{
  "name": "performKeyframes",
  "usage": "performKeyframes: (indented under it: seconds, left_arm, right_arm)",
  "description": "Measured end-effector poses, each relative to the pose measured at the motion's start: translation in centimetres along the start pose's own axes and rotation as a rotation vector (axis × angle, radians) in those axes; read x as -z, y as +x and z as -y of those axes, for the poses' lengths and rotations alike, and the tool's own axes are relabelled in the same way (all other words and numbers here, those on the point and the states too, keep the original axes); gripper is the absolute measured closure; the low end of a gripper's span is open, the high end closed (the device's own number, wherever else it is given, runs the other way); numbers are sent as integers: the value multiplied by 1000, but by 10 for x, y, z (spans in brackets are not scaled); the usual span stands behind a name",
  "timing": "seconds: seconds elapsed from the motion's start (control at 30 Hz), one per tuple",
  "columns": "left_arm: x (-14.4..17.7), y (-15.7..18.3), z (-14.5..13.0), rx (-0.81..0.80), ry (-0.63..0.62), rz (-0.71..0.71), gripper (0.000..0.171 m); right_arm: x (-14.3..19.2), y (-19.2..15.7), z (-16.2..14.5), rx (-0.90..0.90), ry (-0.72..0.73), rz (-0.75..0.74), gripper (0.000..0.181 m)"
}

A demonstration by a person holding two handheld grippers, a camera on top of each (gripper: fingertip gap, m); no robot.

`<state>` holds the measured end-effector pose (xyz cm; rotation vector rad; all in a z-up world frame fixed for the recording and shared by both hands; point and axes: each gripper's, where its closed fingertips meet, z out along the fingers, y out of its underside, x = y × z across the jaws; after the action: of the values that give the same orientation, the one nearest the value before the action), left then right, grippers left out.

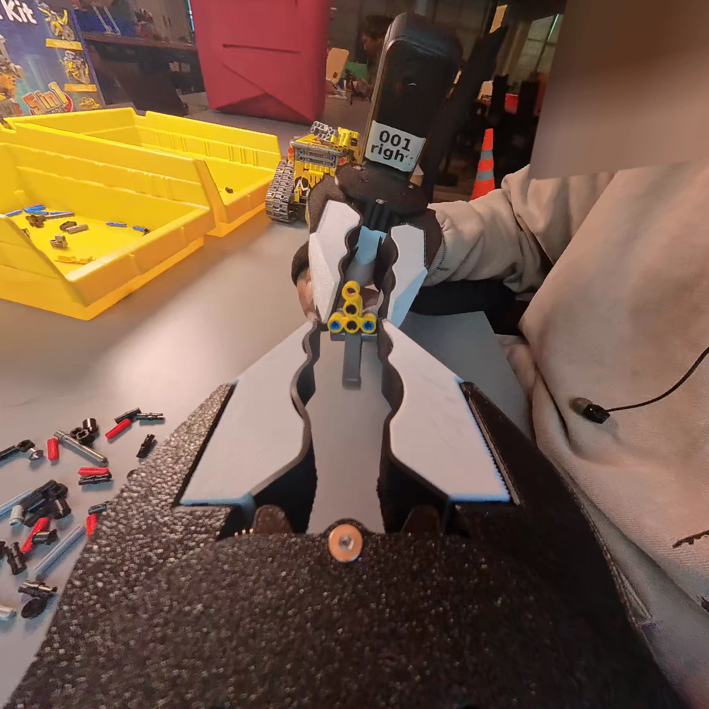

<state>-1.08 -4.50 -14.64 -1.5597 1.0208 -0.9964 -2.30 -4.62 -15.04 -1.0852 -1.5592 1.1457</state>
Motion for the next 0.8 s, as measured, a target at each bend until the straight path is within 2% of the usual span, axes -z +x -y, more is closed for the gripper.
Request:
performKeyframes:
  seconds: [0.13,0.47,0.8]
  left_arm:
    - [-1,4,-1,-30,-12,-9,143]
    - [3,8,17,-38,57,-28,149]
    - [-1,8,11,-71,18,-36,149]
  right_arm:
    - [1,-5,0,34,-27,18,157]
    - [10,-4,20,-56,80,61,159]
    - [14,-4,19,-29,54,62,160]
